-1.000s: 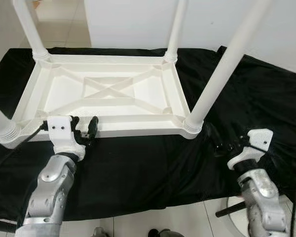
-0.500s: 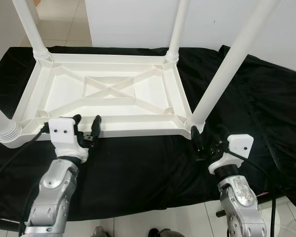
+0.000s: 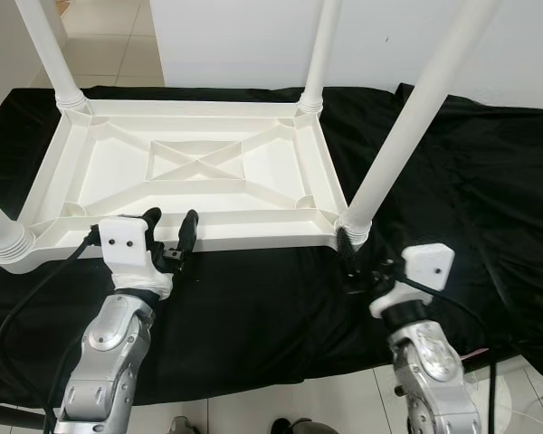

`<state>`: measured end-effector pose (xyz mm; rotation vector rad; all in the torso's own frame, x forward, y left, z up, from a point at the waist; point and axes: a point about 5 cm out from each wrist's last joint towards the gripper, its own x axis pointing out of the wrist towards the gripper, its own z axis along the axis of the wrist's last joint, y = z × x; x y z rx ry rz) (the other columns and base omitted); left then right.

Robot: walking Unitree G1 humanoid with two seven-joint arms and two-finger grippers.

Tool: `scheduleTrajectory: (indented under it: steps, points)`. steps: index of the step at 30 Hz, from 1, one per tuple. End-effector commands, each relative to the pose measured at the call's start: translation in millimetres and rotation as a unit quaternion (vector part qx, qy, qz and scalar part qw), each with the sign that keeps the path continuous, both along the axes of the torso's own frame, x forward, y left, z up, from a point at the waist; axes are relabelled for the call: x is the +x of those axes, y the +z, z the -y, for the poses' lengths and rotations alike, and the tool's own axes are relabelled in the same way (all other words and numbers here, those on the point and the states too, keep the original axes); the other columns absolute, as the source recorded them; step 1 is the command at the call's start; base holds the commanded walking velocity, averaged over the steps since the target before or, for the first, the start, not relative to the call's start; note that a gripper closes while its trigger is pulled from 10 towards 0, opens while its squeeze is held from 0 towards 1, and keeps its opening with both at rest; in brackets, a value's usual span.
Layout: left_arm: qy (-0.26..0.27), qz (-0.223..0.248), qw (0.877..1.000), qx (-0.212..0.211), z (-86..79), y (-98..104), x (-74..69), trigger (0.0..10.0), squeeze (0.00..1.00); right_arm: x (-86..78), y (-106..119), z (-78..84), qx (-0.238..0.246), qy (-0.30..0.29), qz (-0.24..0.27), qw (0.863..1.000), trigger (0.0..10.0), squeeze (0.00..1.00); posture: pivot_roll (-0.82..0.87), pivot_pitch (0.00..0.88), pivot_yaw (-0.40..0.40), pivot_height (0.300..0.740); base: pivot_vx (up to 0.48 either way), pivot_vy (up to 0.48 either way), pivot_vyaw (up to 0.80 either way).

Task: Building children table

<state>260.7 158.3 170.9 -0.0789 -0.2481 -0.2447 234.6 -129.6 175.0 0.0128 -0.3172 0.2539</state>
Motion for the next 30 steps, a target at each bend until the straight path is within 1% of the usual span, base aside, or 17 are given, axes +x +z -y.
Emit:
scheduleTrajectory:
  steps: [1,5,6,7,9,11,12,13,14,17,18,20,23,25,27,28,30]
  points:
    - [0.013,-0.005,1.0,0.003,-1.2,-2.3,-0.3,10.0,0.0,1.8,-6.0,-6.3,-0.009,0.041,-0.019,0.999,10.0,0.0,-0.06,0.127,-0.037,0.74,0.0,0.0,0.0]
    - [0.013,-0.004,1.0,0.004,-0.8,-1.5,1.3,10.0,0.0,6.6,-8.2,-9.1,-0.015,0.069,-0.027,0.997,10.0,0.0,-0.06,0.126,-0.034,0.74,0.0,0.0,0.0]
    - [0.013,-0.001,1.0,0.005,-0.3,-0.2,2.8,10.0,0.0,14.3,-8.8,-5.9,-0.014,0.076,-0.033,0.996,10.0,0.0,-0.06,0.126,-0.034,0.74,0.0,0.0,0.0]
    - [0.013,0.0,1.0,0.006,-0.2,0.3,3.2,10.0,0.0,17.8,-8.5,-3.7,-0.011,0.076,-0.035,0.996,10.0,0.0,-0.06,0.126,-0.034,0.74,0.0,0.0,0.0]
    - [0.015,0.003,1.0,0.004,-0.6,1.6,5.8,10.0,0.0,30.8,-7.6,5.9,-0.02,0.067,-0.033,0.997,10.0,0.0,-0.07,0.126,-0.035,0.74,0.0,0.0,0.0]
    - [0.016,0.003,1.0,0.003,-0.7,2.0,6.5,10.0,0.0,34.7,-7.4,9.0,-0.023,0.063,-0.032,0.997,10.0,0.0,-0.07,0.126,-0.035,0.74,0.0,0.0,0.0]
    - [0.016,0.005,1.0,0.004,-0.7,2.5,7.4,10.0,0.0,39.9,-6.2,14.0,-0.03,0.052,-0.028,0.998,10.0,0.0,-0.06,0.124,-0.032,0.74,0.0,0.0,0.0]
    - [0.017,0.006,1.0,0.005,-0.5,3.0,8.4,10.0,0.0,48.0,-4.1,23.6,-0.031,0.03,-0.024,0.999,10.0,0.0,-0.07,0.122,-0.034,0.74,0.0,0.0,0.0]
    - [0.017,0.006,1.0,0.005,-0.5,3.0,8.4,10.0,0.0,48.0,-4.1,23.6,-0.031,0.03,-0.024,0.999,10.0,0.0,-0.07,0.122,-0.034,0.74,0.0,0.0,0.0]
    - [0.015,0.009,1.0,0.003,0.0,4.2,9.3,10.0,0.0,57.6,-1.4,40.9,-0.016,-0.006,-0.023,1.0,10.0,0.0,-0.06,0.12,-0.037,0.74,0.0,0.0,0.0]
    - [0.015,0.009,1.0,0.003,0.0,4.2,9.3,10.0,0.0,57.6,-1.4,40.9,-0.016,-0.006,-0.023,1.0,10.0,0.0,-0.06,0.12,-0.037,0.74,0.0,0.0,0.0]
    - [0.016,0.011,1.0,0.006,-0.7,5.1,9.7,10.0,0.0,58.1,-0.2,52.6,-0.02,-0.035,-0.018,0.999,10.0,0.0,-0.06,0.12,-0.041,0.74,0.0,0.0,0.0]
    - [0.018,0.013,1.0,0.008,-2.6,6.0,10.7,10.0,0.0,55.9,-2.0,64.6,-0.018,-0.061,-0.02,0.998,10.0,0.0,-0.06,0.122,-0.039,0.74,0.0,0.0,0.0]
    - [0.018,0.013,1.0,0.008,-3.4,5.9,10.6,10.0,0.0,55.4,-2.8,66.1,-0.018,-0.065,-0.019,0.998,10.0,0.0,-0.06,0.124,-0.036,0.74,0.0,0.0,0.0]
    - [0.016,0.014,1.0,0.012,-4.3,6.5,12.6,10.0,0.0,49.4,-2.0,62.7,-0.018,-0.07,-0.011,0.997,10.0,0.0,-0.06,0.125,-0.035,0.74,0.0,0.0,0.0]
    - [0.016,0.015,1.0,0.015,-4.6,7.2,14.1,10.0,0.0,45.2,0.5,58.7,-0.017,-0.083,-0.001,0.996,10.0,0.0,-0.06,0.127,-0.036,0.74,0.0,0.0,0.0]
    - [0.016,0.016,1.0,0.017,-4.9,7.6,15.1,10.0,0.0,42.3,2.5,56.1,-0.016,-0.093,0.007,0.996,10.0,0.0,-0.06,0.127,-0.036,0.74,0.0,0.0,0.0]
